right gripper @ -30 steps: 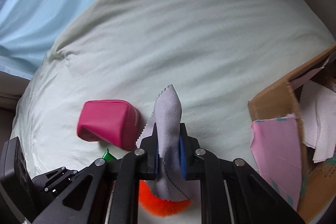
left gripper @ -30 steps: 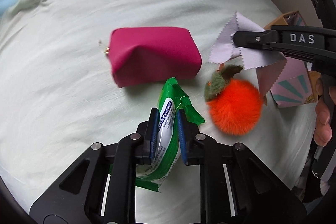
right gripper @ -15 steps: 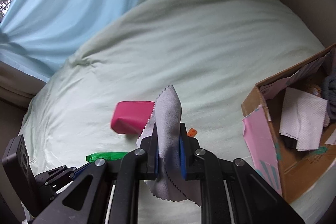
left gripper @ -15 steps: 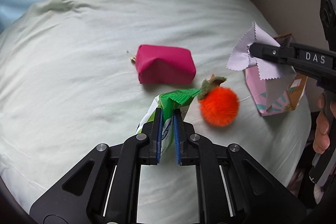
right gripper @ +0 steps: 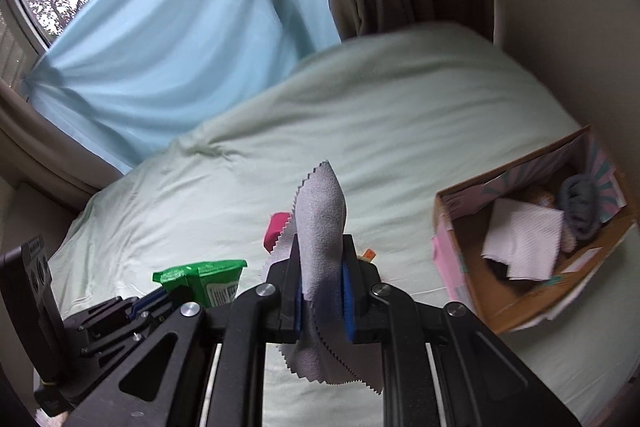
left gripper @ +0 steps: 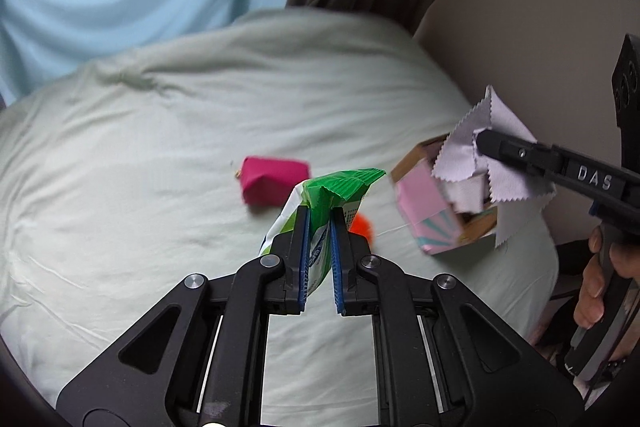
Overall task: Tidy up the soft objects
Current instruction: 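Carry the wipes packet and lilac cloth over the cardboard box with both tools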
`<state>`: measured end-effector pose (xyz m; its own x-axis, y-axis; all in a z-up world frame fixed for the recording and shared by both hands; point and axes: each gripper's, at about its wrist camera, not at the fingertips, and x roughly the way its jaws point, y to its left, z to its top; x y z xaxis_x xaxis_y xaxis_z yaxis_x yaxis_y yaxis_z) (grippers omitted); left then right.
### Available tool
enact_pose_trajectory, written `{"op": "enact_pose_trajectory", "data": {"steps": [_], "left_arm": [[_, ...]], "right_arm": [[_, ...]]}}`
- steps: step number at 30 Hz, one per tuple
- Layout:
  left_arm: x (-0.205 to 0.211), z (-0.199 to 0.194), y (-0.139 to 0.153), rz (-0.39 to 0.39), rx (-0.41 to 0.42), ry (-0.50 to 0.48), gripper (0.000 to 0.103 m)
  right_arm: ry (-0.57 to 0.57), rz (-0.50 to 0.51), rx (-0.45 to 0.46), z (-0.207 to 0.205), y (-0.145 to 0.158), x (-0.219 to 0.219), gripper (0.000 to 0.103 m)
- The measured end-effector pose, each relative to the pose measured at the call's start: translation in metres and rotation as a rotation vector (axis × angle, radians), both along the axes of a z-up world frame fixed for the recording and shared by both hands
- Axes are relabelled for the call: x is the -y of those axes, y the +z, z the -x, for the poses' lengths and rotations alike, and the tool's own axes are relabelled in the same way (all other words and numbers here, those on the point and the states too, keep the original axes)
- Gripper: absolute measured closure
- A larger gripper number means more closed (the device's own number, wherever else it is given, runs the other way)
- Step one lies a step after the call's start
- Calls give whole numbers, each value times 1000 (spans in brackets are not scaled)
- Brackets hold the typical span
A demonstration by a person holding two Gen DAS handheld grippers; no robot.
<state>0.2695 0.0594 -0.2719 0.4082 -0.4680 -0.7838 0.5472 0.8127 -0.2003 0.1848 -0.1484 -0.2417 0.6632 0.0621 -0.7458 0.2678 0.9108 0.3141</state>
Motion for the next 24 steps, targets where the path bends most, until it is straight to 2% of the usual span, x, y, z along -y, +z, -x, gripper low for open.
{"op": "enact_pose_trajectory", "data": {"steps": [8,14,19,24], "left_arm": [[37,37,72,91,56,-45,95],[83,60,101,102,96,-75,95],[121,75,106,100,107,-53,95],[165,85,95,94,81,4,95]], "right_arm": [[-45,57,51,53,62,33,89],[-76,94,72,85,91,81,89],[-70,104,59,95,96,128,89],[-21,113,25,91,85,175,89]]}}
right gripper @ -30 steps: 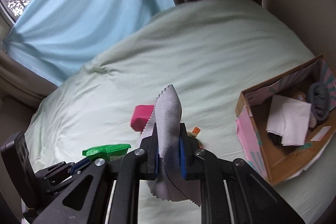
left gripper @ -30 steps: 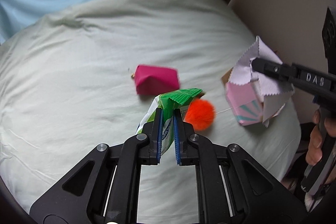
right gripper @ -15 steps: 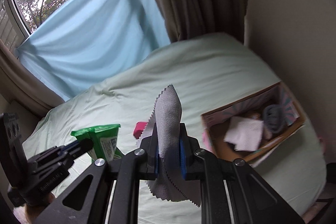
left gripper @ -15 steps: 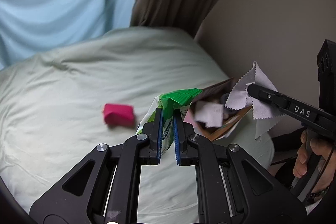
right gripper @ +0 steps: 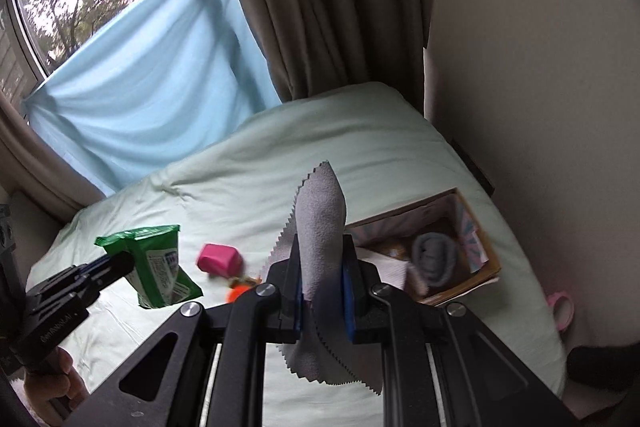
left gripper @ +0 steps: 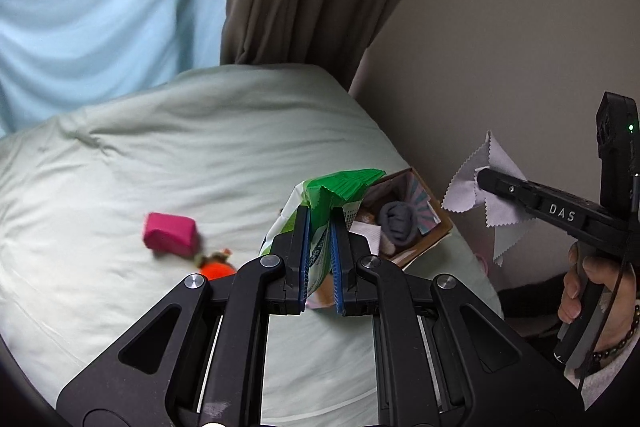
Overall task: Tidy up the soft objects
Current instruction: 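Carry the wipes packet and lilac cloth over the cardboard box with both tools, then open both tools to drop the wipes and cloth into the box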
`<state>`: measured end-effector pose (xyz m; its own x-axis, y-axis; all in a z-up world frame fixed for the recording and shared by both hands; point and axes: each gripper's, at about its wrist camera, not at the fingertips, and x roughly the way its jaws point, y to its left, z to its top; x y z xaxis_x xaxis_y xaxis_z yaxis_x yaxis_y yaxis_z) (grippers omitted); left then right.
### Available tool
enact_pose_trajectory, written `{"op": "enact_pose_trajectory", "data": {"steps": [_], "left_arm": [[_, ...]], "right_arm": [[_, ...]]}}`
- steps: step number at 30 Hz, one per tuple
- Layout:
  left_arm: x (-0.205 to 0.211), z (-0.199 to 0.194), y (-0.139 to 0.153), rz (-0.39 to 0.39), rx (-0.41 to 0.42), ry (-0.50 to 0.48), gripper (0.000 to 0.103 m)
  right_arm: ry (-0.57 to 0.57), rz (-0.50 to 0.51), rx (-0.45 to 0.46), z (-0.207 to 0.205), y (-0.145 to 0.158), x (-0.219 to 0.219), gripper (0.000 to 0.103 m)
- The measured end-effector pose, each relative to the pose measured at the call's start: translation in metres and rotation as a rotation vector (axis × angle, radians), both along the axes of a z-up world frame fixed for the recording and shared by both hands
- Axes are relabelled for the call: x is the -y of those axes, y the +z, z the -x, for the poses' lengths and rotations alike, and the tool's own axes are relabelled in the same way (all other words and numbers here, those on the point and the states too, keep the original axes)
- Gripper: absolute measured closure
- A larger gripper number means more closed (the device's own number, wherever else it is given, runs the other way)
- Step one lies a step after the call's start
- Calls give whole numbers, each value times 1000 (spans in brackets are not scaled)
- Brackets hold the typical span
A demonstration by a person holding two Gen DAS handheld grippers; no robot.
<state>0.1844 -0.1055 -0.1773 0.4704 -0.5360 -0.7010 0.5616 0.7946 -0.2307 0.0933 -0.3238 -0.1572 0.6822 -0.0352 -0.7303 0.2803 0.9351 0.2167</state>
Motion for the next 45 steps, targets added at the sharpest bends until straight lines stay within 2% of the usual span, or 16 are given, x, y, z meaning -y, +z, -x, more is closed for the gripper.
{"op": "enact_pose_trajectory", "data": {"steps": [7,15,24,28,30,31,32,33,34,35,36,41,45], "left_arm": [[68,6,-35,-7,-62,61,95],[133,-10,-103,-36,-179,108,95],[171,-44,-169,-114,-289,116,95],[178,-49,-180,-166,-301,105,95],[182,-53,-186,-187,-323,103,95],[183,-54,-186,-191,-341,105,92],[184,-57,-189,-200,-359,108,83],[185,-58,-189,-207,-362,114,71],[186,-59,-189,-218,-358,119,30],[187,-60,-188,-227,-345,122,1],[188,-60,-185,-225,-329,123,0],[191,-57,-187,-264,-332,110,0],[189,-54,-182,-267,-336,115,0]], "right_arm": [[79,6,-71,-15,-34,61,89],[153,-35,-176,-38,-91,113,89],[243,-76,-240,-59,-155,127,89],[271,-100,-249,-65,-171,128,89],[288,-72,-249,-66,-178,126,89],[301,-46,-254,-66,-181,124,86],[308,-23,-259,-67,-184,123,81],[321,3,-268,-66,-188,122,57],[334,11,-271,-65,-191,121,21],[352,12,-264,-63,-193,121,7],[364,11,-251,-60,-195,121,1],[372,26,-264,-54,-204,124,0],[368,42,-250,-49,-198,124,0]]}}
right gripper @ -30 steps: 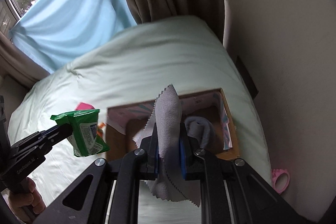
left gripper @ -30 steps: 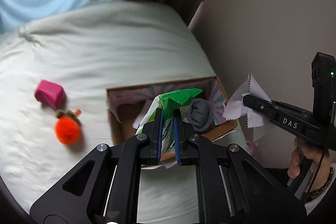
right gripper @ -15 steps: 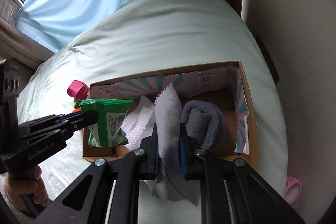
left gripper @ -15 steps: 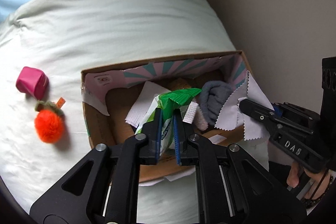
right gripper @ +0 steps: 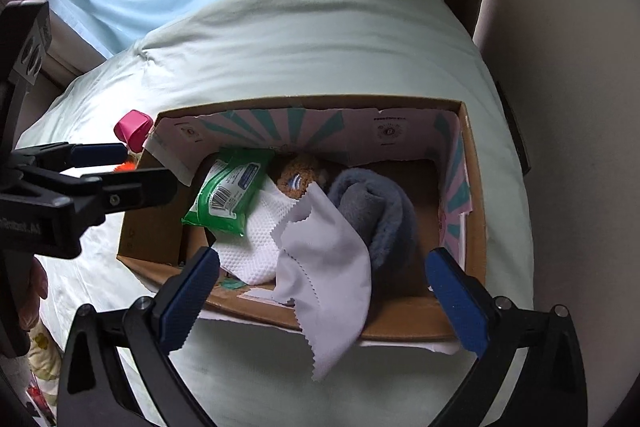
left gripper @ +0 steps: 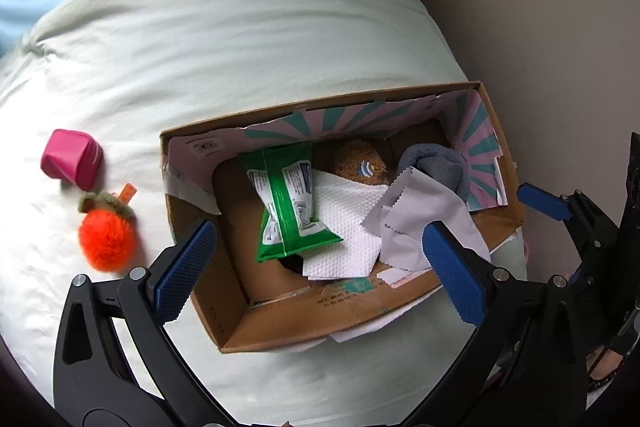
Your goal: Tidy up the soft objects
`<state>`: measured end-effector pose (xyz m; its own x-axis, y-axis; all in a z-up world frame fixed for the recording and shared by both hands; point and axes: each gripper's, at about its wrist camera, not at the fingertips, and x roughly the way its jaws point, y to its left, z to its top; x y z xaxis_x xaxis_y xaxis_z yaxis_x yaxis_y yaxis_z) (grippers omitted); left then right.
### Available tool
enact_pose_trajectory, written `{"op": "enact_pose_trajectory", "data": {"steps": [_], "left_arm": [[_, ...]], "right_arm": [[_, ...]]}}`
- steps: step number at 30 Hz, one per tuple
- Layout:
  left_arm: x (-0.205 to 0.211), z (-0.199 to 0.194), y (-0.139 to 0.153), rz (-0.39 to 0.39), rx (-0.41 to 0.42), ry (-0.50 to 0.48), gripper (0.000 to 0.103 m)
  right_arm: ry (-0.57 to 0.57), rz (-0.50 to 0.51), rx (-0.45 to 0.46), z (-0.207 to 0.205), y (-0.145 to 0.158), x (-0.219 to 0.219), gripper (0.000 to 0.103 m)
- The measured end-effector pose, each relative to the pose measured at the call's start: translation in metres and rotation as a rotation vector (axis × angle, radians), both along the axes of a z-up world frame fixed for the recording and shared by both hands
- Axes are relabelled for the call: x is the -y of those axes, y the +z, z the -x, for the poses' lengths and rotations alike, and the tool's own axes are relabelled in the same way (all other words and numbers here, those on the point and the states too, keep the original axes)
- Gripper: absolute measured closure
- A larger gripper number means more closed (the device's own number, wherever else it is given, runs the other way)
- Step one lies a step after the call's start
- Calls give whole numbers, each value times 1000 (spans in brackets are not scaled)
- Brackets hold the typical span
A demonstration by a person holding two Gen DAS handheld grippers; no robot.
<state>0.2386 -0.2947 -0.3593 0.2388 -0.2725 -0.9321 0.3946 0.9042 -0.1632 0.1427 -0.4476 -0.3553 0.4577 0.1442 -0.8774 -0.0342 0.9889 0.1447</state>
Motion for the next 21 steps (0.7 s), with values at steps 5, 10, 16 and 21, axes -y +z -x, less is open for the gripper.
{"op": "enact_pose_trajectory", "data": {"steps": [5,10,16,21], "left_arm": [[-5,3,14,11,16,7,0],[-12,6,30,25,42,13,0],[-29,19,60,31,92,16,0],[-60,36,97,53,144,53,0]], "right_arm": [[-1,5,22,0,12,-1,0],[-2,28,48,4,30,-5,0],[-13,32,87,16,60,-15,0],[1,47,142,30,96,-35,0]]}}
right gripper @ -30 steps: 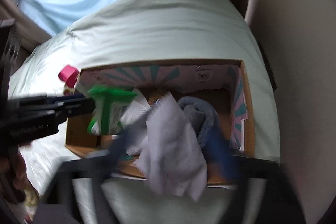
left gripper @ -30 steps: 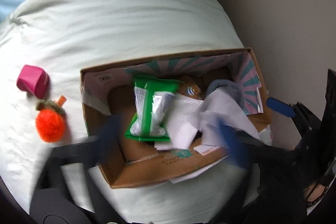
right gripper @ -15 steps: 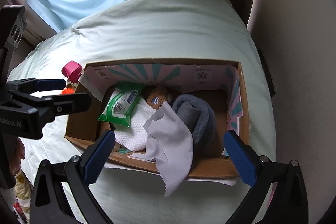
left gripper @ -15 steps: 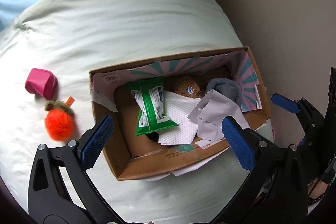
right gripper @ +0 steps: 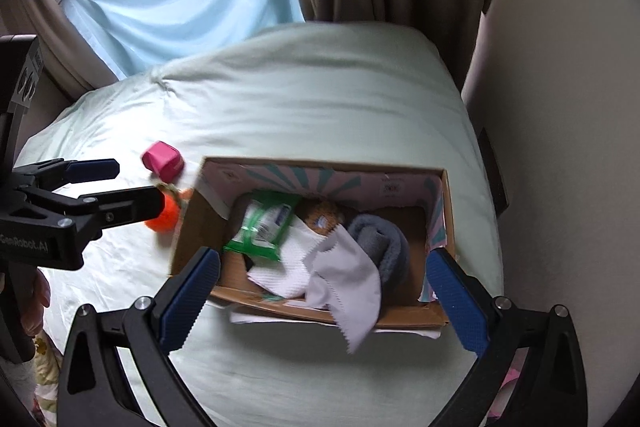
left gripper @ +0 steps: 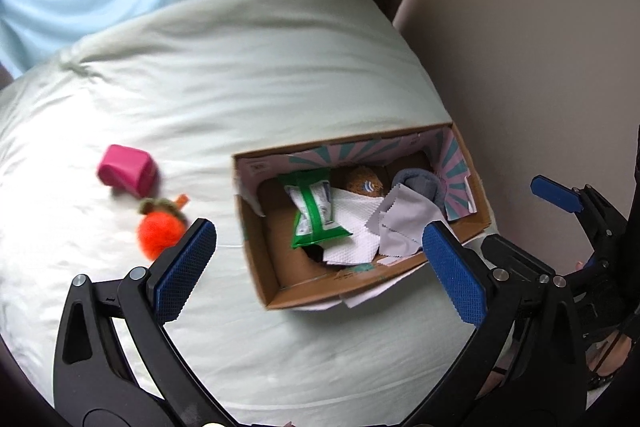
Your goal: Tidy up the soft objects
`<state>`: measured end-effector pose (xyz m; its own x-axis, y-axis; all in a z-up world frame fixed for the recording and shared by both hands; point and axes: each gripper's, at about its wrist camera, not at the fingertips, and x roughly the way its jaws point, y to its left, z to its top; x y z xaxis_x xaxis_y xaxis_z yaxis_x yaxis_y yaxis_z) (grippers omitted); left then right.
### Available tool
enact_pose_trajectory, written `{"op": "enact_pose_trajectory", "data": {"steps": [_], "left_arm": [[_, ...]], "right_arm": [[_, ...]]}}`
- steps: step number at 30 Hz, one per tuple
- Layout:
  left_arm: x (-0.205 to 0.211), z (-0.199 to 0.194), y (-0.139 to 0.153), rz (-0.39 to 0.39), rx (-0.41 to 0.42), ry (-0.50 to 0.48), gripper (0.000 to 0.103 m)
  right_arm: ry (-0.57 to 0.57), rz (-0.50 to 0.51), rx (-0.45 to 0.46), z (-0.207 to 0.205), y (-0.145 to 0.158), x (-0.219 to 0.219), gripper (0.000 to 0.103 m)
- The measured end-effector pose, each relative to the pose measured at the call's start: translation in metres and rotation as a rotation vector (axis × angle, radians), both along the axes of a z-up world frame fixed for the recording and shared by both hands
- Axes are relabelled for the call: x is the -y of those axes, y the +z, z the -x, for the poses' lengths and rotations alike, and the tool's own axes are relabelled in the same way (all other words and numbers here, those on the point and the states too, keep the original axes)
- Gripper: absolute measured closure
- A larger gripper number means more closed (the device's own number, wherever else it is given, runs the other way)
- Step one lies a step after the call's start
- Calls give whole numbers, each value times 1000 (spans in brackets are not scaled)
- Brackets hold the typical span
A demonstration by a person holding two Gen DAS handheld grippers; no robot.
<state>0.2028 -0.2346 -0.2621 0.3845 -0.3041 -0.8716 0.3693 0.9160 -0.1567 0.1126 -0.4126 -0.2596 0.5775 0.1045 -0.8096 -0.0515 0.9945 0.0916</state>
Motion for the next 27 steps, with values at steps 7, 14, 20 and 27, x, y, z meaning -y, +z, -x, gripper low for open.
{"op": "enact_pose_trajectory", "data": {"steps": [7,14,20,27], "left_arm": [[-74,35,54,30,75,90,0],[-165,78,96,35,178,173,0],[-242,111,125,20,308,211,0],[-314,116,132,-12,375,197,0]], "right_arm": [[17,20,87,22,57,-49,0],[-13,15,156,46,102,-109,0],[-43,-34,192,66,121,-160,0],[-58,-2,205,72,118,-228,0]]}}
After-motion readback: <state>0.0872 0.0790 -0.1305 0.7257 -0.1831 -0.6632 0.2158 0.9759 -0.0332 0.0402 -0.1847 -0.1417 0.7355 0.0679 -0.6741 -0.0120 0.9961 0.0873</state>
